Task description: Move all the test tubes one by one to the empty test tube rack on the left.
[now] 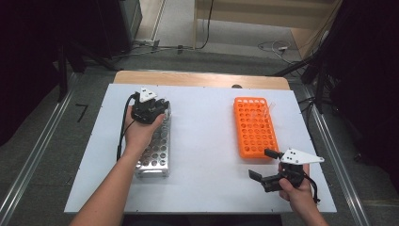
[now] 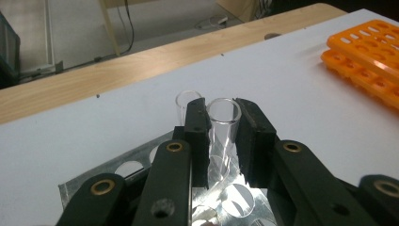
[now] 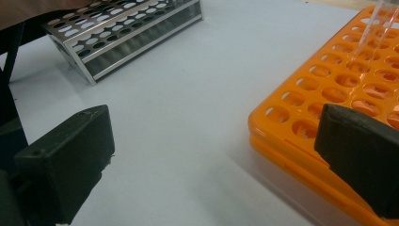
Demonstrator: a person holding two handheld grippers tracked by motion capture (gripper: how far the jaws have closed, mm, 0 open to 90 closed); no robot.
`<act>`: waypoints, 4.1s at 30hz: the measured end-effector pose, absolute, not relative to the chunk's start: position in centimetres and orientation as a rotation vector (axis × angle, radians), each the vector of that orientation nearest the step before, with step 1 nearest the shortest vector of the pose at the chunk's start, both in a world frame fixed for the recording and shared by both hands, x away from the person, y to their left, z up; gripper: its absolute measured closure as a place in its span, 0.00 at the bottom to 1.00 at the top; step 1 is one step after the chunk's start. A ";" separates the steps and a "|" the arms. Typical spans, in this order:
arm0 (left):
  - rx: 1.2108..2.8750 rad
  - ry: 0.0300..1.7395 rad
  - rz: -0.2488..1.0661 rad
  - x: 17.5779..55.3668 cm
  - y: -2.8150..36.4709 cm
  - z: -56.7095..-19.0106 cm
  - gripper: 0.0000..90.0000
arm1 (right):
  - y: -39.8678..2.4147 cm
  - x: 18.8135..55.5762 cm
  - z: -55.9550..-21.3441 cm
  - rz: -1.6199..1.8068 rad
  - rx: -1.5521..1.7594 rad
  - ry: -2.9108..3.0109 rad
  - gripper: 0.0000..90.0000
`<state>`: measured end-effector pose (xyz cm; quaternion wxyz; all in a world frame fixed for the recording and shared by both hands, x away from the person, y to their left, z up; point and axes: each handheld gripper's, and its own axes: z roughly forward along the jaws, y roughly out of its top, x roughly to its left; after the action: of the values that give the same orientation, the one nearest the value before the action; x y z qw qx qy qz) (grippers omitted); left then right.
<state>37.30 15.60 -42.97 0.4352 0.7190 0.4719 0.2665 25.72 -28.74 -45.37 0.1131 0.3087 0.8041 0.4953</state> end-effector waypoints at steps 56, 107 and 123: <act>1.635 0.900 0.474 22.9 15.9 -40.9 0.00 | -27.9 29.3 -44.1 1.421 0.964 2.314 0.00; 1.641 0.922 0.423 20.1 16.8 -43.1 0.00 | -25.3 39.7 -45.6 1.087 1.364 2.203 0.75; 1.645 0.919 0.426 20.1 16.6 -43.1 0.00 | -25.5 39.2 -45.3 1.101 1.341 2.140 0.82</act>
<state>20.07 16.59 -43.15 0.5688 0.7004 0.3912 0.1814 39.25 -25.47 -45.34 0.1921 0.4778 0.7623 0.3921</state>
